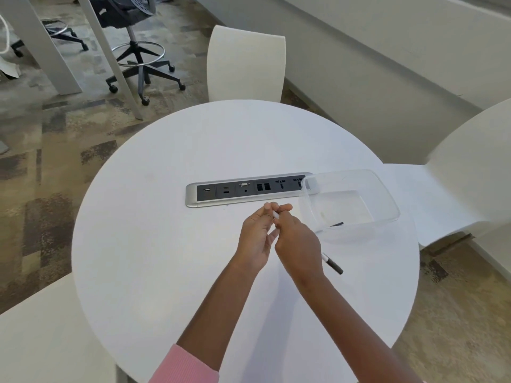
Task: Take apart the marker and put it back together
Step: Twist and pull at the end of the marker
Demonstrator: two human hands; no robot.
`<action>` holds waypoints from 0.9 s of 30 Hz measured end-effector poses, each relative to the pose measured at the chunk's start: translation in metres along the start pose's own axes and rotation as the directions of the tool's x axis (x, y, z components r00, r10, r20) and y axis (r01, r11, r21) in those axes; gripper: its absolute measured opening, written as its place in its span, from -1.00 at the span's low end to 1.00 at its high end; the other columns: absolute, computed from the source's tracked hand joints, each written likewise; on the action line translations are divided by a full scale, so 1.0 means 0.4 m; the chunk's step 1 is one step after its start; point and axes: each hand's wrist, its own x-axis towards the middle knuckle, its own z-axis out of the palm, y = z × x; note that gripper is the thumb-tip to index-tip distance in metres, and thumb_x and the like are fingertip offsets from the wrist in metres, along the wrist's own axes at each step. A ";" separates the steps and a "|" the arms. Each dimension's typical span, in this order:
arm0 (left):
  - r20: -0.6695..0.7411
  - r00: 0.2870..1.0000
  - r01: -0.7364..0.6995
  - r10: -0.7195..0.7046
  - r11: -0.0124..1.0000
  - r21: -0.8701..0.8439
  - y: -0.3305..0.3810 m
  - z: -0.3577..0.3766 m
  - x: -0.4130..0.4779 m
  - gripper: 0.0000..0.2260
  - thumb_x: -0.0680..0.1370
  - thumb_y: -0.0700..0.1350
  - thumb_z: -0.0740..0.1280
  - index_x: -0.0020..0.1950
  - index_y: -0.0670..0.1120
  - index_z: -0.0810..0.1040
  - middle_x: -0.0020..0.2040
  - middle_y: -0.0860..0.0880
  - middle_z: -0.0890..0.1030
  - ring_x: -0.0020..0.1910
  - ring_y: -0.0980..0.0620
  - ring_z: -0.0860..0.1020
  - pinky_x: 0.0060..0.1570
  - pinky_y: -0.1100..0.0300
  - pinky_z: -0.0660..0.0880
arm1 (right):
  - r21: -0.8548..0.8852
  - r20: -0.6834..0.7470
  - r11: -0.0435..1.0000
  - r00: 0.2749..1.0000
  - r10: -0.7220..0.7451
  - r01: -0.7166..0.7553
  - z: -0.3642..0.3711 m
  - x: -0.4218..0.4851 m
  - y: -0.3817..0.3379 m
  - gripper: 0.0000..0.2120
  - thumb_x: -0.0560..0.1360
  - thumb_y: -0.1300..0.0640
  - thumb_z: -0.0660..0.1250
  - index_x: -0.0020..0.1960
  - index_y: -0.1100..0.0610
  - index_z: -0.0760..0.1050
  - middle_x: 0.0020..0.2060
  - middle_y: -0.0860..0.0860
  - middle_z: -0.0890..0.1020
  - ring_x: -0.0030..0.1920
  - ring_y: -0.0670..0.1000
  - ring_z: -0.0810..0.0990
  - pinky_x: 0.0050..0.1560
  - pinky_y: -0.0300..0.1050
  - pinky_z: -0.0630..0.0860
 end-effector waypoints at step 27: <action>0.453 0.802 -0.439 0.390 -0.130 0.889 0.093 -0.076 -0.042 -0.71 0.53 -0.11 0.29 0.25 0.02 0.51 -0.02 -0.02 0.66 -0.10 -0.07 0.59 -0.17 0.14 0.44 | 0.556 0.678 0.636 0.735 0.026 -0.535 -0.155 0.097 0.072 -0.68 0.57 0.06 0.14 -0.33 0.10 0.41 -0.46 -0.02 0.44 -0.50 -0.12 0.44 -0.47 -0.35 0.40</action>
